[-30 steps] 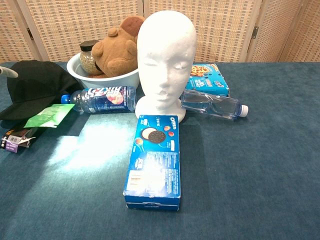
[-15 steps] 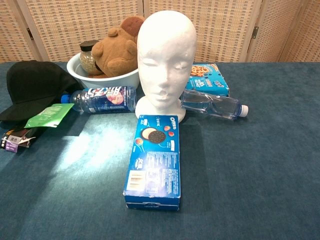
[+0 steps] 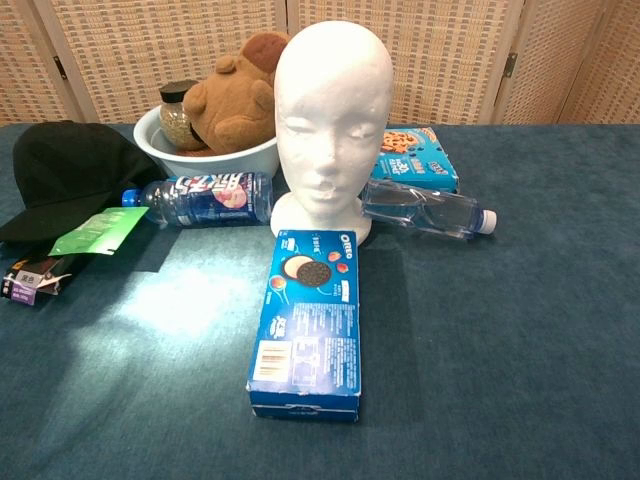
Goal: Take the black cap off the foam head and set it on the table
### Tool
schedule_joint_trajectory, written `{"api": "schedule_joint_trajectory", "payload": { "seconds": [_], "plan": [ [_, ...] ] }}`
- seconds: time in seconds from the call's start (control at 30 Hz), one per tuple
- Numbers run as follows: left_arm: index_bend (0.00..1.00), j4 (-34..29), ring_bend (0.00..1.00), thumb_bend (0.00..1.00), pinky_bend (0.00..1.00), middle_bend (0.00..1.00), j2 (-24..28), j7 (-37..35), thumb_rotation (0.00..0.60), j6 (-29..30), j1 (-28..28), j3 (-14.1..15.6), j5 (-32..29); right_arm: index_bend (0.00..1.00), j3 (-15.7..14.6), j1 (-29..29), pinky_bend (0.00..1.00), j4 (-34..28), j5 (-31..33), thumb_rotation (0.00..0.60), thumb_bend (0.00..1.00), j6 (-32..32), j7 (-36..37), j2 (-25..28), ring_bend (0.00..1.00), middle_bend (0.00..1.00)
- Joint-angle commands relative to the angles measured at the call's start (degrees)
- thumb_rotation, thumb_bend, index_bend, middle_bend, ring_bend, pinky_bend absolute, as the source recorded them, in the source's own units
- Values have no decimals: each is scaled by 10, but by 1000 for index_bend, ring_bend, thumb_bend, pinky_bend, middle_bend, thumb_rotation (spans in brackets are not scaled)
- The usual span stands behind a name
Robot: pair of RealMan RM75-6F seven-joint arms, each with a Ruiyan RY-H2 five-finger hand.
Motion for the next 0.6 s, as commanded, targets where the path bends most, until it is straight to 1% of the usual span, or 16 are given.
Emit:
{"api": "schedule_joint_trajectory", "payload": {
  "seconds": [0.03,0.2,0.4,0.6],
  "plan": [
    [161,-22,438,49,534,424,4,9,600,19,21,14,7,289,-1,4,291,2,-9,600,51,1,2,-3,251,325],
    [162,-45,437,49,532,422,5,15,600,48,45,28,30,304,-2,8,291,3,-30,600,51,10,3,-5,251,325],
    [162,-67,437,49,531,421,3,15,600,80,67,44,79,333,-3,14,291,12,-67,600,51,31,16,-11,251,337],
    [162,-80,437,49,524,421,2,23,600,88,77,51,101,336,-8,24,291,6,-84,600,51,23,16,-12,251,339]
  ]
}}
